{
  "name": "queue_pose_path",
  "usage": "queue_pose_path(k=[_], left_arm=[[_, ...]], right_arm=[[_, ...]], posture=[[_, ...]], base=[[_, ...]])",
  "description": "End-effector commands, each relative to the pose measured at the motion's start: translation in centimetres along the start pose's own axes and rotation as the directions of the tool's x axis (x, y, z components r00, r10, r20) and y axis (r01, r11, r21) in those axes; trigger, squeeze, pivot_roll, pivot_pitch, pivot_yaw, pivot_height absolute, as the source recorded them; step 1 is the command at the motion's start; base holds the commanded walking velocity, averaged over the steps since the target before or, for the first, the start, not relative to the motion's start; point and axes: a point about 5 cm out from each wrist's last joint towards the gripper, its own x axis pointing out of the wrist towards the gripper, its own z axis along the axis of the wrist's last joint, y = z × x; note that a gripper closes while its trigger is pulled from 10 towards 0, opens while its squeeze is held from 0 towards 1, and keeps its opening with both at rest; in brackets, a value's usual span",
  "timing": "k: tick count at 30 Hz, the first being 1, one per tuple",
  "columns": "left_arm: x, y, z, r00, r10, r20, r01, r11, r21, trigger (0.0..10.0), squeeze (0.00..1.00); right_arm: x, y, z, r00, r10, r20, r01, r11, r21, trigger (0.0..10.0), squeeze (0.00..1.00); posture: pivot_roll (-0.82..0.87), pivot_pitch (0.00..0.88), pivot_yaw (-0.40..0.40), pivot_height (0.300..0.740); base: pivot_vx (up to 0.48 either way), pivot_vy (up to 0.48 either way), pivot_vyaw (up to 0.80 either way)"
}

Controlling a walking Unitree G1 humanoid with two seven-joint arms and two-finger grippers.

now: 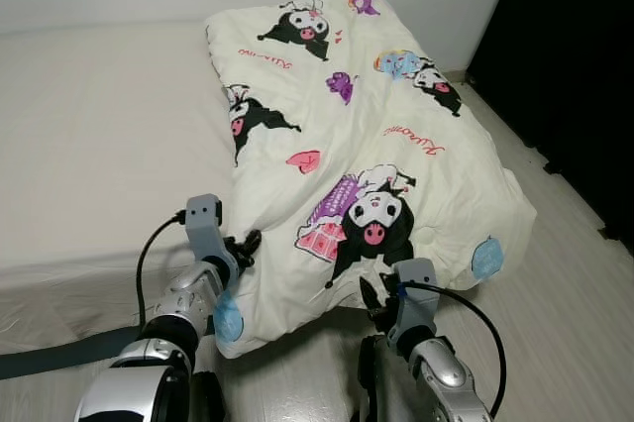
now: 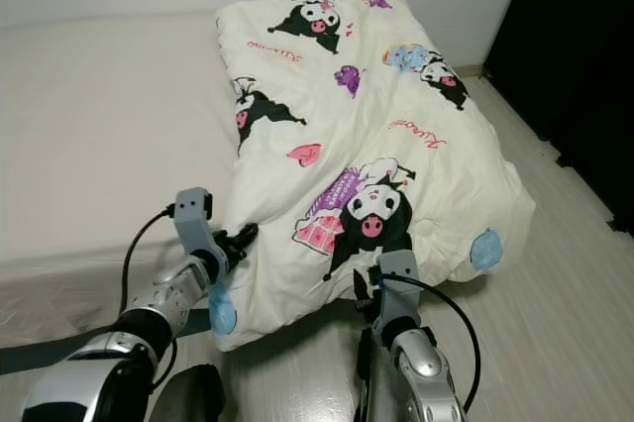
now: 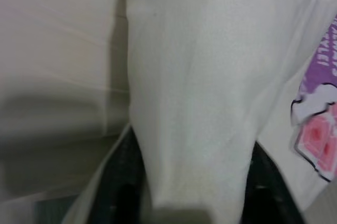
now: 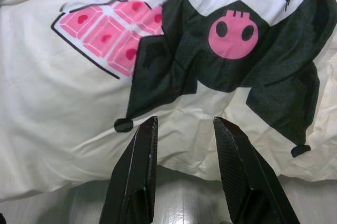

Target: Clean up the room

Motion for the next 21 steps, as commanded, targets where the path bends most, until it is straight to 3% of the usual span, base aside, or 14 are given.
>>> queue_pose_path(k=[1,6,11,12,18,20,21], left_arm=[[-0.5,1.1,-0.8,0.999,0.034,-0.028,-0.034,0.999,0.000,0.0,0.00],[-1.2,2.2,-1.5,0.997,0.035,-0.067,-0.034,0.999,0.017,0.0,0.00],[-2.8,5.1,-2.0,0.991,0.073,-0.114,-0.066,0.996,0.058,0.0,0.00],[-3.2,5.9,-1.8,0.989,0.096,-0.111,-0.089,0.994,0.062,0.0,0.00],[-3.9,7.2,-1.4,0.986,0.135,-0.098,-0.129,0.989,0.066,0.0,0.00],[-4.6,8.6,-0.4,0.982,0.180,-0.054,-0.177,0.983,0.056,0.0,0.00],[-4.6,8.6,-0.4,0.982,0.180,-0.054,-0.177,0.983,0.056,0.0,0.00]], right_arm=[[-0.5,0.2,-0.8,1.000,-0.002,-0.031,0.002,1.000,0.017,10.0,0.00],[-0.5,0.4,-0.8,0.999,0.001,-0.036,0.000,1.000,0.018,10.0,0.00],[-0.4,0.4,-0.9,0.999,0.000,-0.041,0.001,1.000,0.019,10.0,0.00],[-0.4,0.4,-0.9,0.999,-0.002,-0.041,0.002,1.000,0.020,10.0,0.00],[-0.4,0.4,-0.9,0.999,-0.003,-0.041,0.004,1.000,0.022,10.0,0.00],[-0.4,0.4,-1.0,0.999,-0.003,-0.042,0.004,1.000,0.023,10.0,0.00],[-0.4,0.4,-1.0,0.999,-0.003,-0.042,0.004,1.000,0.023,10.0,0.00]], posture=[[-0.11,0.346,-0.007,0.555],[-0.10,0.345,-0.010,0.555],[-0.09,0.338,-0.007,0.555],[-0.09,0.334,-0.007,0.555],[-0.08,0.331,-0.007,0.555],[-0.08,0.327,-0.010,0.555],[-0.08,0.327,-0.010,0.555]], base=[[0.000,0.000,0.00],[0.000,0.000,0.00],[0.000,0.000,0.00],[0.000,0.000,0.00],[0.000,0.000,0.00],[0.000,0.000,0.00],[0.000,0.000,0.00]])
